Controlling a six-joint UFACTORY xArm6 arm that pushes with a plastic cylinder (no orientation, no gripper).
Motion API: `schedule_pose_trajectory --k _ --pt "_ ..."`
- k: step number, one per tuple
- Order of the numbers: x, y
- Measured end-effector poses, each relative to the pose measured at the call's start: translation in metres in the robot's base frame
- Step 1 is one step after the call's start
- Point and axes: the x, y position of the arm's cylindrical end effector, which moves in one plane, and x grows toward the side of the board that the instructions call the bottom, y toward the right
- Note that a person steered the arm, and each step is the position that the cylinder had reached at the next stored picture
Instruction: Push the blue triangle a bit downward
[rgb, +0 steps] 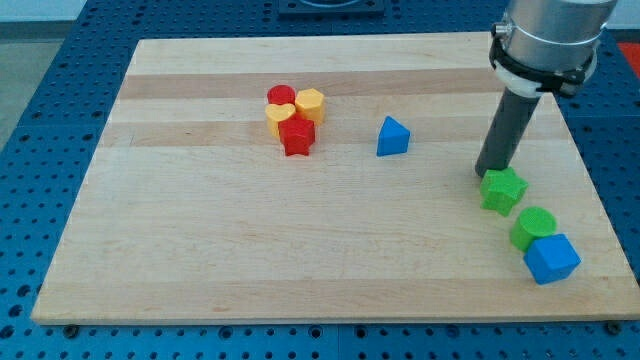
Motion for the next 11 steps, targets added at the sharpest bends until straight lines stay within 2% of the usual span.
schedule_pose_trajectory --k 2,3,5,6,8,9,11 --pt "0.019 0.000" --pt "0.015 0.000" --pt "-0.074 -0.017" --pt "-0.101 -0.064" --pt "-0.103 -0.153" --pt "-0.096 -0.168" --pt "-0.083 -0.119"
